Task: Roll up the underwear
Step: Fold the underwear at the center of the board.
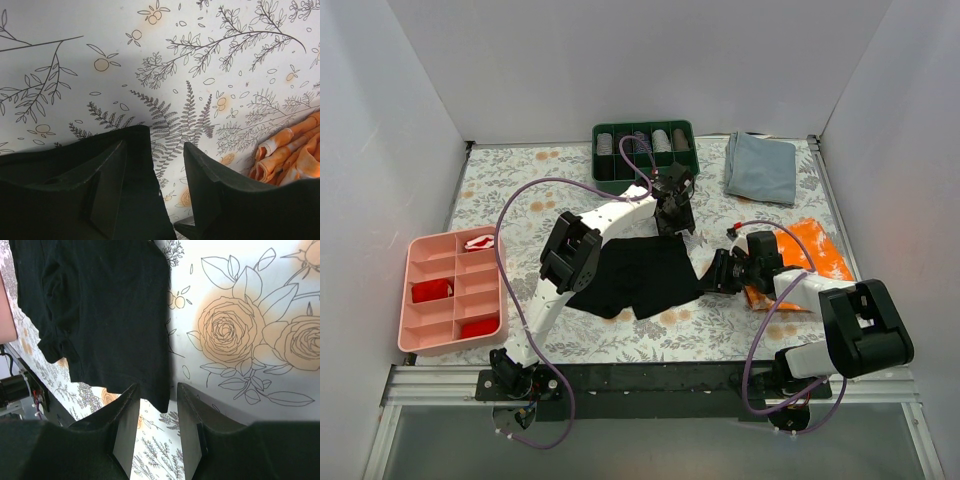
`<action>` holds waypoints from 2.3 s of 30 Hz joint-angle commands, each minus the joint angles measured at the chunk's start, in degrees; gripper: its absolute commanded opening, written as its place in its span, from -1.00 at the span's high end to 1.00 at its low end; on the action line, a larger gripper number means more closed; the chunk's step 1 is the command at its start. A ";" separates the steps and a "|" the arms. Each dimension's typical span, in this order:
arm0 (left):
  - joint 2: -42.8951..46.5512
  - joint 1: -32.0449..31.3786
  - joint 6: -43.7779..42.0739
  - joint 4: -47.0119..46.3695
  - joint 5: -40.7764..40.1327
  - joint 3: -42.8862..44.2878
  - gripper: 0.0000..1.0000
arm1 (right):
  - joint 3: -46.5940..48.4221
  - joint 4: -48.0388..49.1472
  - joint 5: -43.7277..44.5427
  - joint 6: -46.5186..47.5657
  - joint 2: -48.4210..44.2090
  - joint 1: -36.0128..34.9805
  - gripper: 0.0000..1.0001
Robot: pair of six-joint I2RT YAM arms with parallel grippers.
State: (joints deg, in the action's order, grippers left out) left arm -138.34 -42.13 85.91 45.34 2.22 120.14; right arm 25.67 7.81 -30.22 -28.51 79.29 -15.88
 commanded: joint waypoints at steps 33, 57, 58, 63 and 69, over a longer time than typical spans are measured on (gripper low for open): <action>-2.28 -0.23 -0.92 2.73 2.44 0.98 0.96 | 1.13 3.52 -3.97 0.74 2.72 0.06 0.45; 9.76 -0.93 4.00 -11.59 11.40 -2.98 1.00 | 9.13 -24.06 7.72 9.26 -16.79 12.79 0.97; 9.59 -1.29 4.26 -12.38 11.84 -2.72 1.00 | 9.83 -25.12 7.63 10.40 -17.67 13.41 0.97; 8.79 -1.73 4.97 -14.93 13.60 -2.10 1.00 | 13.61 -30.31 6.67 13.04 -18.20 14.91 0.97; 11.78 -1.73 3.83 -18.27 13.51 -6.05 1.00 | 14.05 -29.44 -1.59 11.03 -21.18 14.74 0.97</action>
State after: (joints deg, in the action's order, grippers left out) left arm -133.21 -43.72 90.17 30.30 14.61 116.46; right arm 37.41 -20.36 -25.82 -17.56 61.21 -1.13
